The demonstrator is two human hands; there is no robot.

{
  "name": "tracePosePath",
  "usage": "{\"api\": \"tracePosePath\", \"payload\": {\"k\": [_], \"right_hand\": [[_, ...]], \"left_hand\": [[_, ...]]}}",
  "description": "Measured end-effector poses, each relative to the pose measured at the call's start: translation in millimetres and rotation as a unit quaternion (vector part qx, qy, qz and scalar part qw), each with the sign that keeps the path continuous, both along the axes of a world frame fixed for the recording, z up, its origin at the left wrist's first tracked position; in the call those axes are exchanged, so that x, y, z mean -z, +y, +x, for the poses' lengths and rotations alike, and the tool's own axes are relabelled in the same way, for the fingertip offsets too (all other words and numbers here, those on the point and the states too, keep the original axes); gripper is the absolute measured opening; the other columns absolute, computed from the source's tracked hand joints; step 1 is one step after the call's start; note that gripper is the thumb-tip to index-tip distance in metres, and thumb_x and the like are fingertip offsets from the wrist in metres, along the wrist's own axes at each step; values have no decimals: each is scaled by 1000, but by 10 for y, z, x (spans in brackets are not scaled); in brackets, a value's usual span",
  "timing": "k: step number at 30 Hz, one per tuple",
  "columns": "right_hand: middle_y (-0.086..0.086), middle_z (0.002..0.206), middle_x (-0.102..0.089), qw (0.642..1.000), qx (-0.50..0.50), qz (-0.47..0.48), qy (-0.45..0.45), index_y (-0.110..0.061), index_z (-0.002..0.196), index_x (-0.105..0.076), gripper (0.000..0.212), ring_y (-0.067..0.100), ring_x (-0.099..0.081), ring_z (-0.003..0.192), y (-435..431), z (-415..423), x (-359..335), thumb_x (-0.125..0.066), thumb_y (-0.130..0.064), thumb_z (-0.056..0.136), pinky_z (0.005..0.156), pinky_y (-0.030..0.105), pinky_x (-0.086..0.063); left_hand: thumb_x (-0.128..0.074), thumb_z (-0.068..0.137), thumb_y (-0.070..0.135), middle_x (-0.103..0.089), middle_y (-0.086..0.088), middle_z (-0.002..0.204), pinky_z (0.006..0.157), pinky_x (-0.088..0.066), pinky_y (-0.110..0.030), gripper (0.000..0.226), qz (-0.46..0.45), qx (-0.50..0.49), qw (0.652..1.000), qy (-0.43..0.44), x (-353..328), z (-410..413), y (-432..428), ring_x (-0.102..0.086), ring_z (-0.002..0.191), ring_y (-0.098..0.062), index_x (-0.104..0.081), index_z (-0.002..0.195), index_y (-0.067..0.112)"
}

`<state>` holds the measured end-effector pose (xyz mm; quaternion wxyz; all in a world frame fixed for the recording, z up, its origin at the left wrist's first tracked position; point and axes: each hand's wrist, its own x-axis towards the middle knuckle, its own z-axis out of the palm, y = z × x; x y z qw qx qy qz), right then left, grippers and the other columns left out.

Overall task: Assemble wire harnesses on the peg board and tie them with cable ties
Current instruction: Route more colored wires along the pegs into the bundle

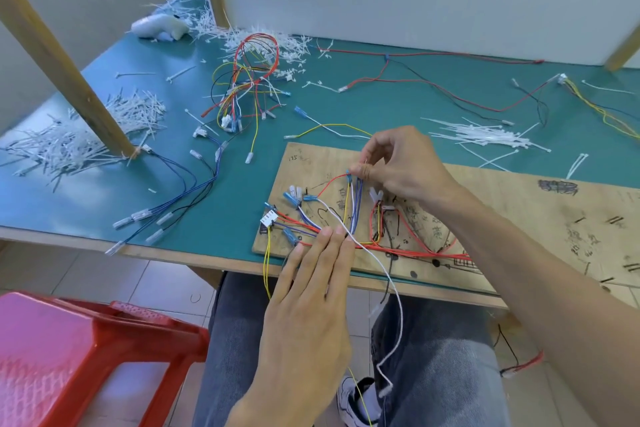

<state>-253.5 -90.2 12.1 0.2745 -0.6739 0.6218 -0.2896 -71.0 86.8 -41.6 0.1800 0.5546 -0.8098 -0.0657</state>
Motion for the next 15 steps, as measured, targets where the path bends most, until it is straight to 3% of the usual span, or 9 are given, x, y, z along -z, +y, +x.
{"api": "tracePosePath", "payload": {"k": [3,5,7,9,11,13,15], "right_hand": [[-8,63,-69,1000,4,1,-7,-24,72,-75,22,-4,-52,47,-15,-37,65,-95,-34,74,52,12,-37],[-9,61,-69,1000,1,-3,-11,-25,71,-77,20,-4,-54,49,-27,-63,83,-95,-34,74,51,10,-37],[-9,62,-71,1000,-3,-2,-8,-27,70,-78,18,-4,-55,51,-40,-89,85,-94,-33,77,53,11,-39],[-7,66,-75,1000,-9,5,-5,-28,72,-80,14,-1,-58,56,-59,-110,81,-92,-31,79,57,15,-44],[-9,70,-77,1000,-9,14,-7,-28,76,-82,10,-1,-61,60,-72,-116,84,-91,-30,80,60,15,-49],[-16,73,-77,1000,1,14,-10,-27,81,-84,7,-5,-66,63,-77,-105,90,-91,-28,81,63,12,-52],[-22,71,-74,1000,11,12,-8,-25,86,-85,5,-9,-67,65,-76,-88,98,-90,-25,83,63,7,-51]], "left_hand": [[-34,76,6,-49,3,156,124,-27,-36,84,18,-27,997,65,-69,33,7,-31,154,-16,-36,159,13],[-43,77,0,-64,4,126,115,-40,-41,80,29,-18,995,95,-122,54,-7,-34,149,-20,-37,155,14],[-54,83,-2,-64,5,106,106,-46,-41,71,5,-6,996,94,-200,68,-50,-41,139,-23,-41,151,15],[-61,90,3,-56,9,98,97,-46,-32,52,-61,-31,989,127,-302,94,-144,-55,119,-23,-56,140,16],[-63,94,12,-56,10,90,85,-46,-29,24,-147,-78,970,178,-405,145,-337,-59,99,-21,-71,116,17],[-63,97,26,-65,8,91,87,-45,-34,16,-163,-102,972,134,-509,202,-648,-49,101,-22,-75,105,21],[-64,97,46,-65,8,104,93,-35,-39,22,-74,-98,992,32,-593,239,-968,-38,108,-22,-77,107,30]]}}
